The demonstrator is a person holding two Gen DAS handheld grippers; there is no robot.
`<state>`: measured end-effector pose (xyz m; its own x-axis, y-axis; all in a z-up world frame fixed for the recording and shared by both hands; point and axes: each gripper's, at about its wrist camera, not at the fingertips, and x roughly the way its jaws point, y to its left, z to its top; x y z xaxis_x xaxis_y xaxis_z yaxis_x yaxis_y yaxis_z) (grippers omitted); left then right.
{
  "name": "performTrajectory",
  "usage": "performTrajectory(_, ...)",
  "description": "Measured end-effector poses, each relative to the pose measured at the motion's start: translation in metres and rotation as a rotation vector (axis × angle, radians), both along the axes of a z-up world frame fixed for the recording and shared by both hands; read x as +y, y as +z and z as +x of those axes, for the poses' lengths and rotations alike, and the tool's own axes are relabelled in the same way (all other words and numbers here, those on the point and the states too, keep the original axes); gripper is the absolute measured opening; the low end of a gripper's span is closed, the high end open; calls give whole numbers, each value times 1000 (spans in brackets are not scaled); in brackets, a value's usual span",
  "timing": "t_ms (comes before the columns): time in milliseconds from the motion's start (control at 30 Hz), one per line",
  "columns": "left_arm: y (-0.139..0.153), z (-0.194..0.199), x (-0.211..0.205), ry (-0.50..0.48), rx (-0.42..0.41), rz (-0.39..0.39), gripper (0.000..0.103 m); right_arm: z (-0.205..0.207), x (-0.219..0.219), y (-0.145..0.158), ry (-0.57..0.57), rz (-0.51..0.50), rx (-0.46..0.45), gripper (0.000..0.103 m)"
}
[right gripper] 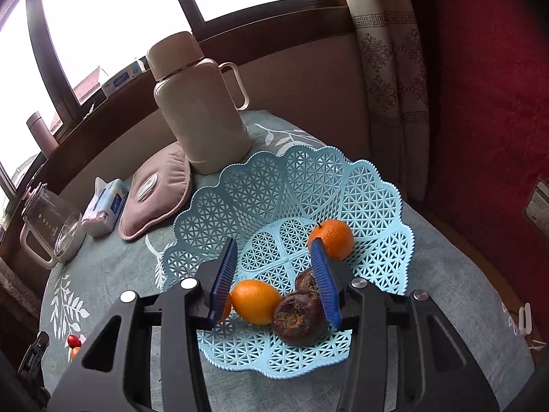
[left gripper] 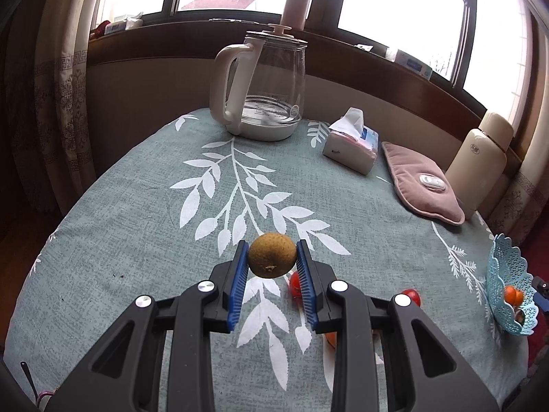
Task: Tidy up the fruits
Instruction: 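Carry the brown kiwi into the blue basket and open the left tool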
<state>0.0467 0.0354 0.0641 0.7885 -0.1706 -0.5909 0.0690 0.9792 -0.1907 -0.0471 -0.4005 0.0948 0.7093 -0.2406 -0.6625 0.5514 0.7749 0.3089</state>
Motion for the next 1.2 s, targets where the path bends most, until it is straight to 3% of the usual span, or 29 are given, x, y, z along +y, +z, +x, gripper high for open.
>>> performTrajectory(133, 9, -11, -22, -77, -4, -10, 29, -5, -2, 4, -14, -40, -20, 52)
performTrajectory(733, 32, -36, -192, -511, 16, 0, 29, -7, 5, 6, -5, -81, -84, 53)
performTrajectory(1200, 17, -52, -277, -666, 38, 65, 29, -28, -25, 18, -103, -39, -145, 54)
